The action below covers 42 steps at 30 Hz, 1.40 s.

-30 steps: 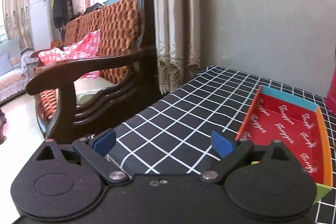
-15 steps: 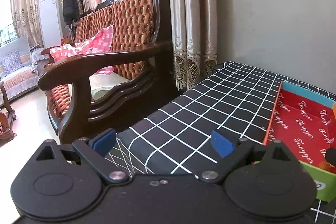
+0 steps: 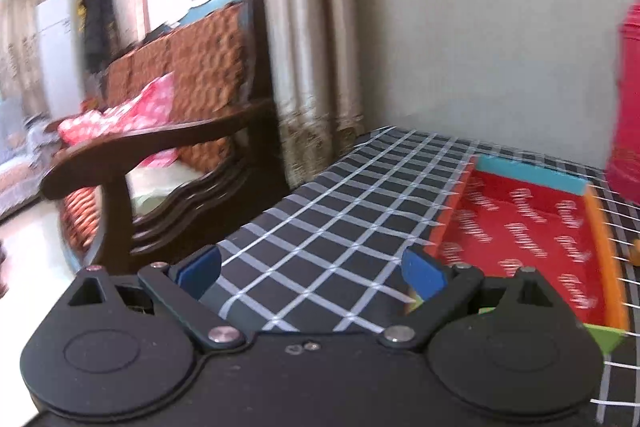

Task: Organize fruits
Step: 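Lower the left gripper onto the large mandarin orange and close it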

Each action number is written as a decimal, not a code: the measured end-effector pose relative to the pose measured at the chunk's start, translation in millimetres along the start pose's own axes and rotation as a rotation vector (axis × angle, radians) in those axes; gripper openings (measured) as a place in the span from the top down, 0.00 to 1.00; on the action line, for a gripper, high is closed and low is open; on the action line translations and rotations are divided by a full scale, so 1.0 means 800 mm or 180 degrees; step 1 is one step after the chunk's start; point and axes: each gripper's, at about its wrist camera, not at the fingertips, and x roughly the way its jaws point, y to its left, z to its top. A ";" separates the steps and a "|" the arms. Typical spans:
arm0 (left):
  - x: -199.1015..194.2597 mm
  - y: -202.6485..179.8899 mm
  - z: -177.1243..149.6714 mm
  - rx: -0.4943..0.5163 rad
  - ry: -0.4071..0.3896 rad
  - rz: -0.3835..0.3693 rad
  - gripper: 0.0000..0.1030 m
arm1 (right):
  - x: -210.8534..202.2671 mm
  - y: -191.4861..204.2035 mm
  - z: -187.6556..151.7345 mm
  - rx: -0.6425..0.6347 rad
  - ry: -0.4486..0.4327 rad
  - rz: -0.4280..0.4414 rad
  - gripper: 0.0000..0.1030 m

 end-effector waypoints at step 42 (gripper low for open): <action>-0.144 -0.321 -0.113 0.1698 -0.0510 -0.2421 0.33 | -0.111 -0.209 0.000 0.0120 -0.0198 -0.2273 0.00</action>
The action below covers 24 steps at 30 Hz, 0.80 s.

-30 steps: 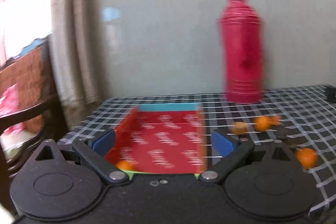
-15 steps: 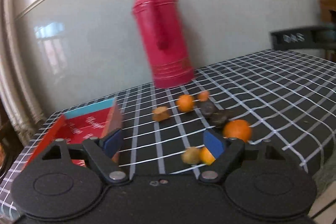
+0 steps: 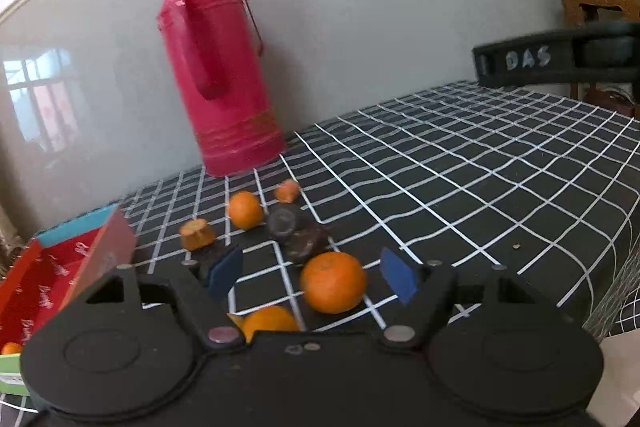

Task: Organize fruits
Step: 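Lower the left gripper onto the large mandarin orange and close it, then carry the large mandarin into the box and open the left gripper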

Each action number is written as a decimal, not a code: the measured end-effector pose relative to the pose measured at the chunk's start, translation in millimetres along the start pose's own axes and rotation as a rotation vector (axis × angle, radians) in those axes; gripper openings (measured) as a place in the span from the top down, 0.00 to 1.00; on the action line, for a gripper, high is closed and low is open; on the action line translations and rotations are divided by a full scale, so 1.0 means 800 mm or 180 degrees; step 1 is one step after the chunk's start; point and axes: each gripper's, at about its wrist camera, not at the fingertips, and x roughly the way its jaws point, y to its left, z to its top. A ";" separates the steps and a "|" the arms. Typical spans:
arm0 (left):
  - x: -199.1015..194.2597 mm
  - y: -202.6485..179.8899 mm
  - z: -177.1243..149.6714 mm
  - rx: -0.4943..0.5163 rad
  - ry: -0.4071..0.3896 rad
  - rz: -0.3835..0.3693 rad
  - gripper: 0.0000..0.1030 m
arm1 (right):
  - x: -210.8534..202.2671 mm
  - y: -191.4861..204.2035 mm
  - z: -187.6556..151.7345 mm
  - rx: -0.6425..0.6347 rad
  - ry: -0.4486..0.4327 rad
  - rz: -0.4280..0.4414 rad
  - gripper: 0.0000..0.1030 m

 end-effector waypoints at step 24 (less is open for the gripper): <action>0.032 -0.002 -0.003 -0.0152 0.0156 -0.0025 0.70 | 0.011 -0.020 0.000 0.0134 0.0126 0.0063 0.00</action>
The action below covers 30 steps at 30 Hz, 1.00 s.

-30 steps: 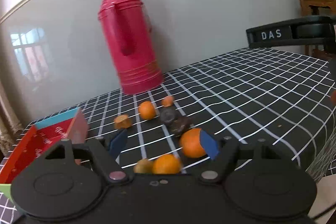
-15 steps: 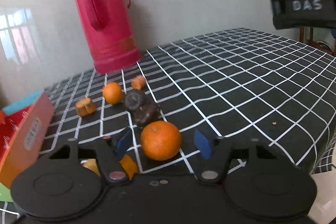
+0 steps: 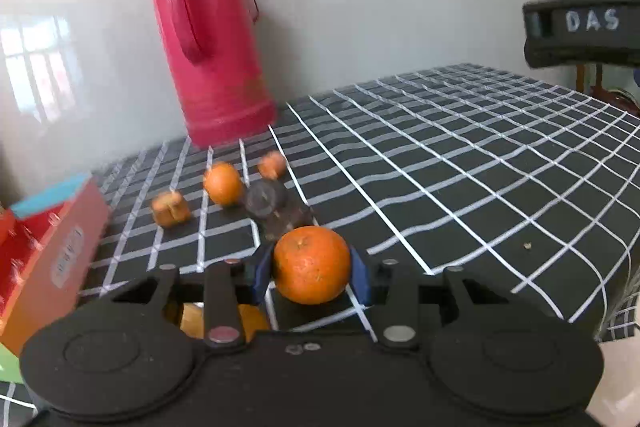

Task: Organize fruits
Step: 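Carry the large mandarin into the box and open the left gripper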

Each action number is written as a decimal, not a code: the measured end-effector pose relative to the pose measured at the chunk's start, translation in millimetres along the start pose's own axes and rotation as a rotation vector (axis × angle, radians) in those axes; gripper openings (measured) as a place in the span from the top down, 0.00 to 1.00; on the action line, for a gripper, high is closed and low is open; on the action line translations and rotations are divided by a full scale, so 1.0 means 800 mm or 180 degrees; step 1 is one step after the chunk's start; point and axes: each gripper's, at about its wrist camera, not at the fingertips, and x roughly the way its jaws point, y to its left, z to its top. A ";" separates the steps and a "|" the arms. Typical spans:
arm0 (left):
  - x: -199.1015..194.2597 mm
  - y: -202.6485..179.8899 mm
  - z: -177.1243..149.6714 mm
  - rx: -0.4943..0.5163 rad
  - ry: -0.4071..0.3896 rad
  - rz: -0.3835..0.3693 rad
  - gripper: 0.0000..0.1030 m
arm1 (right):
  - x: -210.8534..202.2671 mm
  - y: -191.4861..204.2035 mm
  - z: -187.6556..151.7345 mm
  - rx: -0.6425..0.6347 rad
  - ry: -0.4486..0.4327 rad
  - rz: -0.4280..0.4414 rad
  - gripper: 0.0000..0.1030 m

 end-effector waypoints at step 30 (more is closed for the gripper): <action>-0.012 0.266 -0.017 -0.1484 0.0759 0.1707 0.67 | -0.025 0.116 -0.029 -0.0512 0.0215 0.1191 0.00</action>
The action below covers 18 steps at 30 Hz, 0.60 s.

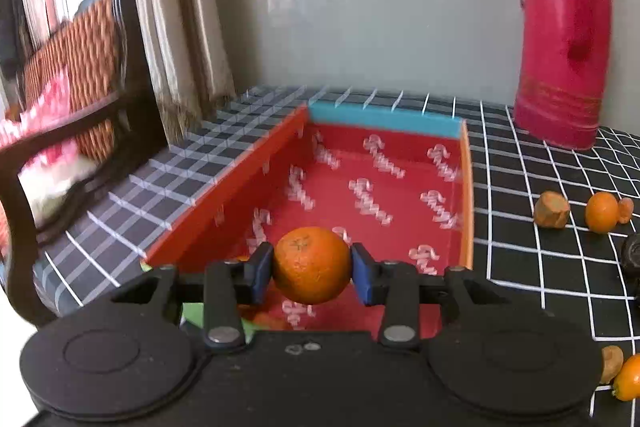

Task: Organize fruits
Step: 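Carry the large mandarin into the box and open the left gripper, then lower the right gripper onto a mandarin orange and close it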

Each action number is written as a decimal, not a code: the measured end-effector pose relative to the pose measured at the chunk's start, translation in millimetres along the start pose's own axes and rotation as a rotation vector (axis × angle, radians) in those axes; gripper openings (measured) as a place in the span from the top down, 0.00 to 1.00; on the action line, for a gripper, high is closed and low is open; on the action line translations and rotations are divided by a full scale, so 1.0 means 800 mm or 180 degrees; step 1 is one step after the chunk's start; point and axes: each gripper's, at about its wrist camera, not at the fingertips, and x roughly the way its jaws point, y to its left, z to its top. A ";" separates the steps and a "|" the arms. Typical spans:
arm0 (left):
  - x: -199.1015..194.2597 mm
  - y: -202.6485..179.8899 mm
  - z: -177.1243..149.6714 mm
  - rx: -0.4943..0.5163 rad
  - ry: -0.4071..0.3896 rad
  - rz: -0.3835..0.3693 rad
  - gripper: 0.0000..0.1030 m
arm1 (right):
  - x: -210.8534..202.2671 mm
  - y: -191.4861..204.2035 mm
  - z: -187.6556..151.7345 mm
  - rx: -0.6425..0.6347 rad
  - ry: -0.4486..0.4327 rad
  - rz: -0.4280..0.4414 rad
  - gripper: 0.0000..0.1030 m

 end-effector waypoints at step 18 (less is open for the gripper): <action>-0.062 0.054 -0.003 -0.0105 -0.0488 0.0069 0.12 | 0.020 0.054 -0.034 -0.0281 0.0620 0.0998 0.00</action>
